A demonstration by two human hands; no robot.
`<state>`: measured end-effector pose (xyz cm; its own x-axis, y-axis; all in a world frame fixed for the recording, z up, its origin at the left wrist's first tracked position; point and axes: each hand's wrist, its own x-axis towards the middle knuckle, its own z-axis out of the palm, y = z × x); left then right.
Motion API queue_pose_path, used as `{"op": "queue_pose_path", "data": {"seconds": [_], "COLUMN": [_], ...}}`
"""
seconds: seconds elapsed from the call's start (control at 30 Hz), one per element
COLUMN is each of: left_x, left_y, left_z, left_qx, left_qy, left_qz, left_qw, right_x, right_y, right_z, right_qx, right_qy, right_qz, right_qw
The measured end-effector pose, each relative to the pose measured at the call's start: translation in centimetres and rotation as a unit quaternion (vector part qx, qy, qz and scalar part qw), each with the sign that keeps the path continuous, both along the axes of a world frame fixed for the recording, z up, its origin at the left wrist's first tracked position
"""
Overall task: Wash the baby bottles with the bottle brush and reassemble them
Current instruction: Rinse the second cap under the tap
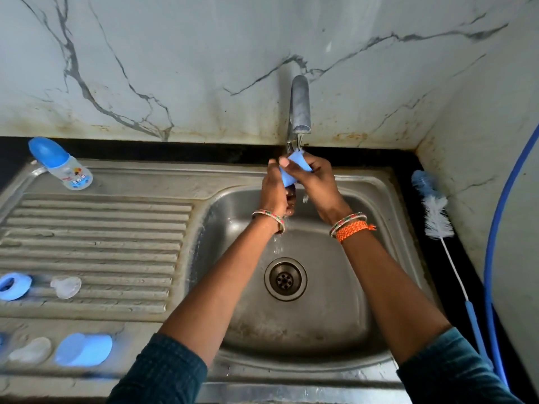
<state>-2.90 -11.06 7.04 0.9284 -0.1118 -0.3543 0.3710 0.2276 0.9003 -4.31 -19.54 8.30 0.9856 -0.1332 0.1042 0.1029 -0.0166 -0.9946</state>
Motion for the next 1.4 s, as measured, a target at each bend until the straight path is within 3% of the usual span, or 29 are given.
{"op": "queue_pose_path", "data": {"seconds": [0.1, 0.17, 0.2, 0.27, 0.33, 0.37, 0.43, 0.53, 0.6, 0.63, 0.67, 0.73, 0.8, 0.83, 0.87, 0.9, 0.97, 1.03, 1.07, 1.1, 1.13, 1.2, 1.23, 1.3, 1.4], "left_x": [-0.1, 0.3, 0.3, 0.0, -0.9, -1.2, -0.8, 0.0, 0.5, 0.7, 0.7, 0.7, 0.7, 0.7, 0.6, 0.6, 0.2, 0.7, 0.7, 0.8, 0.7, 0.3, 0.3, 0.2, 0.0], "left_y": [0.5, 0.9, 0.7, 0.1, -0.3, 0.0, 0.6, 0.6, 0.4, 0.6, 0.9, 1.1, 0.7, 0.2, -0.1, -0.2, 0.3, 1.5, 1.8, 1.9, 1.6, 0.4, -0.3, -0.6, 0.1], "left_z": [0.3, 0.3, 0.2, -0.8, -2.0, -2.5, -3.0, -0.7, 1.0, 1.7, 1.9, 1.6, 1.3, 1.1, 0.5, -0.3, -1.5, -2.9, -3.2, -3.3, -3.0, -1.1, -0.1, 1.5, 2.3], "left_qx": [-0.046, -0.028, 0.02, 0.163, 0.252, 0.267, 0.288, 0.3, 0.142, 0.037, -0.012, -0.02, 0.029, 0.092, 0.175, 0.252, 0.32, 0.338, 0.344, 0.34, 0.318, 0.165, 0.041, -0.148, -0.154], "left_qy": [0.139, 0.166, 0.127, -0.052, -0.269, -0.337, -0.372, -0.244, -0.061, 0.055, 0.142, 0.19, 0.113, 0.027, -0.085, -0.206, -0.396, -0.511, -0.531, -0.518, -0.47, -0.239, -0.082, 0.135, 0.212], "left_qz": [-0.059, -0.079, -0.057, 0.028, 0.08, 0.083, 0.099, 0.123, 0.067, 0.003, -0.053, -0.089, -0.031, 0.028, 0.092, 0.133, 0.134, 0.084, 0.062, 0.05, 0.053, 0.086, 0.087, 0.032, -0.062], "left_qw": [0.987, 0.983, 0.99, 0.985, 0.926, 0.899, 0.877, 0.914, 0.986, 0.998, 0.988, 0.978, 0.993, 0.995, 0.977, 0.936, 0.85, 0.786, 0.772, 0.784, 0.822, 0.953, 0.992, 0.979, 0.963], "right_x": [0.3, 0.6, 0.8, 1.4, 2.0, 2.1, 1.9, 0.9, 0.7, 0.7, 0.8, 1.3, 1.4, 1.6, 1.8, 1.8, 1.5, 1.3, 1.3, 1.2, 1.1, 1.2, 1.2, 0.9, 0.7], "right_y": [0.7, 0.7, 0.7, 1.1, 1.2, 1.2, 0.9, 0.7, 0.8, 0.8, 0.6, 0.4, 0.6, 0.9, 1.1, 1.3, 1.2, 0.6, 0.4, 0.5, 0.6, 0.9, 1.0, 1.2, 0.9], "right_z": [0.2, -0.2, -0.2, -0.2, 0.4, 0.9, 1.3, 1.0, 0.2, -0.1, -0.3, -0.5, 0.1, 0.4, 0.8, 1.3, 2.0, 2.3, 2.4, 2.3, 2.2, 1.2, 0.7, 0.1, 0.3], "right_qx": [-0.009, -0.026, -0.037, 0.0, 0.063, 0.059, 0.0, -0.04, -0.072, -0.146, -0.225, -0.287, -0.222, -0.163, -0.091, -0.022, 0.049, 0.059, 0.046, 0.019, -0.02, -0.129, -0.179, -0.207, -0.051], "right_qy": [0.007, 0.049, 0.084, 0.164, 0.23, 0.249, 0.245, 0.14, 0.035, -0.022, -0.073, -0.117, -0.043, 0.026, 0.112, 0.198, 0.301, 0.322, 0.317, 0.293, 0.25, 0.123, 0.061, -0.017, -0.065], "right_qz": [-0.015, -0.044, -0.067, -0.116, -0.128, -0.109, -0.055, -0.02, -0.012, -0.011, -0.009, -0.007, -0.061, -0.102, -0.125, -0.122, -0.071, -0.036, -0.03, -0.034, -0.047, -0.088, -0.097, -0.084, -0.048], "right_qw": [1.0, 0.998, 0.994, 0.98, 0.963, 0.96, 0.968, 0.989, 0.997, 0.989, 0.972, 0.951, 0.972, 0.981, 0.982, 0.972, 0.95, 0.944, 0.947, 0.955, 0.967, 0.98, 0.977, 0.975, 0.995]}}
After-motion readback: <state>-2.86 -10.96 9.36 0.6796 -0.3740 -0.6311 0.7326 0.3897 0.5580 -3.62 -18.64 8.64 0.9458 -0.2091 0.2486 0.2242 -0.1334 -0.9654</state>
